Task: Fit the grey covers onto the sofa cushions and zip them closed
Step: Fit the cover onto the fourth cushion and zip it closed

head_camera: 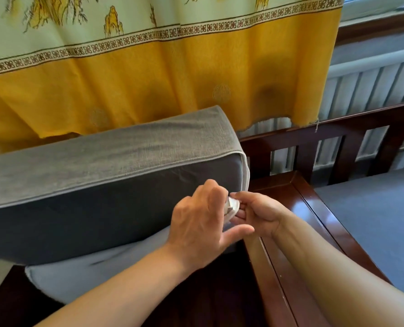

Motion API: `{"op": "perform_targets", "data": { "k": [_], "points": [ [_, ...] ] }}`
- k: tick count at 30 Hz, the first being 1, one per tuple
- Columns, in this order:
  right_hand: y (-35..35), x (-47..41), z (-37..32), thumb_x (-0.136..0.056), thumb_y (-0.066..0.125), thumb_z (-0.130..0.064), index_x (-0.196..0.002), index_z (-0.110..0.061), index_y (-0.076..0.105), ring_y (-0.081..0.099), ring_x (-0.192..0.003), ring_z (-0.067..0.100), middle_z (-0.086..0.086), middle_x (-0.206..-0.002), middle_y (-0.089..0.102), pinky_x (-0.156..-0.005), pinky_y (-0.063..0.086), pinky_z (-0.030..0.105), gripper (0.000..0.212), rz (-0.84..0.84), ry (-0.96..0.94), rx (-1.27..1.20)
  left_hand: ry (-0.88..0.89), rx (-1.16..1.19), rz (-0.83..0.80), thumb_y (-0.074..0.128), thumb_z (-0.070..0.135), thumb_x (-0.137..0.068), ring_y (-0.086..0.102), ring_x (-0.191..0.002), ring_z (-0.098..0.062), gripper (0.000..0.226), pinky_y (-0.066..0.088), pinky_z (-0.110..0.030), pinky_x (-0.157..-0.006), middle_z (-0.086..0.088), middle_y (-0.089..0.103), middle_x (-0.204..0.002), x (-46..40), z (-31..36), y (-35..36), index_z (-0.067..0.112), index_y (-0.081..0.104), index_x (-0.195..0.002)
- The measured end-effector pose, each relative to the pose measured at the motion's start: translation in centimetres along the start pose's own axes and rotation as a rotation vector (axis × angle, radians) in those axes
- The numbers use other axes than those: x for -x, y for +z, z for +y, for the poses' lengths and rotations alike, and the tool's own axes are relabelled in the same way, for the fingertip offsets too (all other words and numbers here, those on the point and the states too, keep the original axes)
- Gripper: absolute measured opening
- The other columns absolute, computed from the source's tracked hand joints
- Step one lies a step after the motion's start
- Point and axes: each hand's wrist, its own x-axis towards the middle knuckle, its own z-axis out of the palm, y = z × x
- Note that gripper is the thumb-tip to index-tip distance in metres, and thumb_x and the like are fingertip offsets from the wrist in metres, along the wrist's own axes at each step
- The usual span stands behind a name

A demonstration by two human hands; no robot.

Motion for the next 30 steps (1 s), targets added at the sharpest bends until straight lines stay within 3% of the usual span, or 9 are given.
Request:
{"op": "perform_targets", "data": {
  "k": [3, 6, 10, 13, 19, 23, 25, 27, 30],
  "points": [
    [-0.2, 0.2, -0.1, -0.094, 0.047, -0.009, -0.084, -0.003, 0.056, 0.067, -0.054, 0.015, 0.010, -0.065, 0.067, -0.052, 0.056, 0.022, 0.015, 0.049, -0.033, -0.065, 0.035, -0.145, -0.062, 0.080, 0.031, -0.063, 0.052, -0.057, -0.020, 0.057, 0.038, -0.029, -0.041, -0.004, 0.051, -0.077, -0.2, 0.3, 1.0, 0.017, 0.037, -0.096],
    [-0.2, 0.5, 0.1, -0.095, 0.046, -0.009, -0.075, -0.004, 0.052, 0.068, -0.053, 0.013, 0.007, -0.058, 0.065, -0.053, 0.057, 0.023, 0.022, 0.062, -0.044, -0.095, 0.020, -0.159, -0.075, 0.067, 0.011, -0.066, 0.053, -0.054, -0.021, 0.041, 0.031, -0.027, -0.042, -0.001, 0.050, -0.071, -1.1, 0.5, 1.3, 0.019, 0.042, -0.098],
    [-0.6, 1.3, -0.1, -0.095, 0.045, -0.009, -0.067, -0.006, 0.052, 0.068, -0.053, 0.012, 0.007, -0.059, 0.068, -0.055, 0.055, 0.021, 0.029, 0.095, -0.057, -0.111, 0.010, -0.077, -0.113, 0.046, 0.020, -0.079, 0.054, -0.057, -0.019, 0.014, 0.028, -0.023, -0.042, 0.000, 0.050, -0.070, -3.8, 0.5, 0.6, 0.018, 0.060, -0.081],
    [-0.9, 1.8, -0.5, -0.096, 0.047, -0.010, -0.074, -0.005, 0.055, 0.069, -0.054, 0.012, 0.008, -0.062, 0.070, -0.052, 0.054, 0.021, 0.024, 0.111, -0.059, -0.125, 0.029, -0.014, -0.185, 0.065, 0.013, -0.080, 0.055, -0.055, -0.022, 0.004, 0.033, -0.024, -0.044, -0.002, 0.052, -0.069, -5.5, 0.2, 0.5, 0.014, 0.064, -0.076],
    [-0.9, 1.8, -1.1, -0.095, 0.049, -0.011, -0.086, -0.006, 0.063, 0.070, -0.062, 0.013, 0.007, -0.073, 0.072, -0.058, 0.056, 0.023, 0.017, 0.109, -0.105, -0.112, 0.021, -0.049, -0.116, 0.062, 0.010, -0.086, 0.054, -0.063, -0.024, 0.015, 0.041, -0.031, -0.049, -0.006, 0.053, -0.077, -7.6, -1.0, 0.5, 0.005, 0.065, -0.071],
    [-1.9, 1.2, -0.2, -0.097, 0.047, -0.013, -0.091, -0.010, 0.062, 0.065, -0.079, 0.015, 0.006, -0.090, 0.068, -0.067, 0.052, 0.025, 0.017, 0.167, -0.125, -0.026, 0.121, -0.138, -0.042, 0.062, 0.017, -0.081, 0.050, -0.109, -0.027, 0.014, 0.037, -0.041, -0.083, -0.009, 0.061, -0.117, -8.3, -1.7, 1.1, 0.011, 0.069, -0.069],
    [-2.6, 0.7, 0.4, -0.096, 0.047, -0.014, -0.089, -0.010, 0.062, 0.063, -0.080, 0.015, 0.006, -0.090, 0.067, -0.068, 0.050, 0.026, 0.017, 0.208, -0.125, -0.021, 0.086, -0.133, -0.033, 0.067, 0.014, -0.081, 0.055, -0.117, -0.030, 0.007, 0.036, -0.051, -0.096, -0.010, 0.062, -0.124, -8.6, -2.1, 1.3, 0.012, 0.073, -0.077],
    [-3.2, 0.2, 0.9, -0.096, 0.048, -0.014, -0.087, -0.010, 0.062, 0.063, -0.080, 0.016, 0.007, -0.091, 0.067, -0.070, 0.049, 0.027, 0.017, 0.243, -0.122, -0.023, 0.097, -0.078, -0.022, 0.066, 0.012, -0.082, 0.065, -0.106, -0.025, 0.010, 0.046, -0.049, -0.092, -0.006, 0.070, -0.111, -8.8, -2.5, 1.5, 0.011, 0.075, -0.087],
    [-3.9, -0.9, 1.7, -0.095, 0.049, -0.014, -0.089, -0.009, 0.062, 0.061, -0.080, 0.018, 0.008, -0.090, 0.066, -0.071, 0.048, 0.029, 0.015, 0.283, -0.127, -0.015, 0.111, 0.046, -0.017, 0.061, 0.014, -0.083, 0.069, -0.089, -0.020, 0.017, 0.058, -0.036, -0.071, -0.004, 0.073, -0.095, -9.0, -2.9, 1.8, 0.008, 0.075, -0.089]
  ]
}}
